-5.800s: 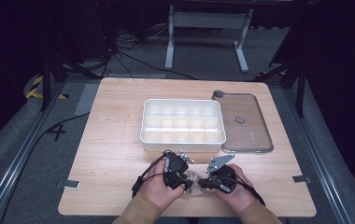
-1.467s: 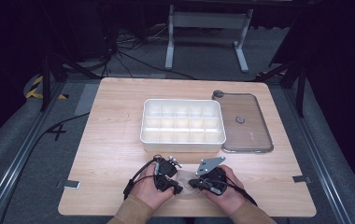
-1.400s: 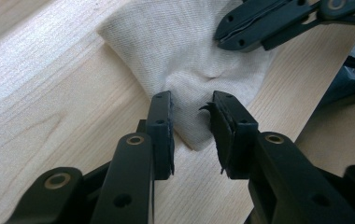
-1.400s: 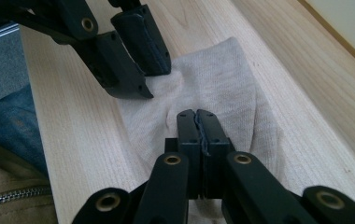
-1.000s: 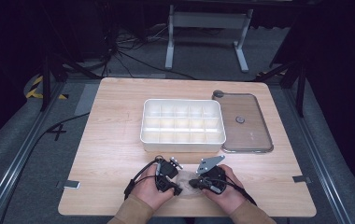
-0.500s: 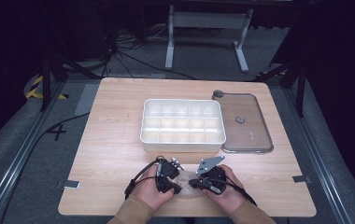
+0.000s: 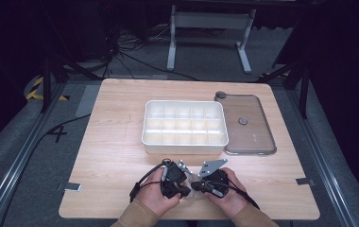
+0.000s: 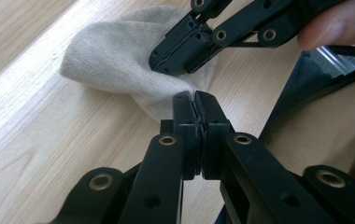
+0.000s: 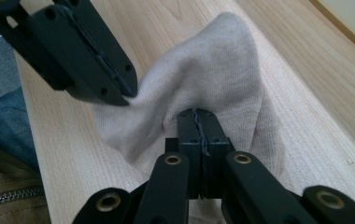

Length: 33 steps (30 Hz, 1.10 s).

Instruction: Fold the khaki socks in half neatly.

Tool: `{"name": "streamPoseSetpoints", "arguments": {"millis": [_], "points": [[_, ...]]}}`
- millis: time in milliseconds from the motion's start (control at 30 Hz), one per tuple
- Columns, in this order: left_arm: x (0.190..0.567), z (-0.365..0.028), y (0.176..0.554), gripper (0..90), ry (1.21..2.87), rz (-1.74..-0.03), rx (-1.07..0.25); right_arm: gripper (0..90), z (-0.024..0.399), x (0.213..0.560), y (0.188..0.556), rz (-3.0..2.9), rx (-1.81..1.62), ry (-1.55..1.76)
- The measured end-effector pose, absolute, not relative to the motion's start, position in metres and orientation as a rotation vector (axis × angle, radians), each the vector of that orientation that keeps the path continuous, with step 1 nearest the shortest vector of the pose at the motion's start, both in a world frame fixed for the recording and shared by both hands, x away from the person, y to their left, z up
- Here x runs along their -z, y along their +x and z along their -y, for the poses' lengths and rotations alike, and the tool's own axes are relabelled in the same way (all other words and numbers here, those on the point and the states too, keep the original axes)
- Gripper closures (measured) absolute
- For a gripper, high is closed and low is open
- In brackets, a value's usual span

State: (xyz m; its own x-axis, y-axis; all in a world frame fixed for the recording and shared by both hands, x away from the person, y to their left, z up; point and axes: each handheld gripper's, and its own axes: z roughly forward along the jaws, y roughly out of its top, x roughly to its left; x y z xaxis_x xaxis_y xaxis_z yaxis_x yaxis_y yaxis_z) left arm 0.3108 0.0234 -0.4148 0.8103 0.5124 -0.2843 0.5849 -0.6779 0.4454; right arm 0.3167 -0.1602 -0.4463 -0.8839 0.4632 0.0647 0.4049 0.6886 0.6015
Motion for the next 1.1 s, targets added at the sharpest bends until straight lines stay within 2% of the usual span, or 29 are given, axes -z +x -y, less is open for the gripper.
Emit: {"name": "streamPoseSetpoints", "arguments": {"millis": [200,433,633,1100], "points": [[0.413,-0.035,0.317,86.8,2.442,-0.851,0.198,89.9,0.161,0.446,0.317,-2.802,-0.971,0.723],[0.420,-0.044,0.325,86.8,2.461,-0.938,0.130,90.0,0.162,0.447,0.318,-2.800,-0.977,0.728],[0.429,-0.040,0.329,89.1,2.486,-0.950,0.102,90.0,0.163,0.447,0.317,-2.796,-0.984,0.726],[0.438,-0.024,0.328,89.7,2.509,-0.906,0.142,90.0,0.164,0.448,0.316,-2.784,-0.998,0.737]]}}
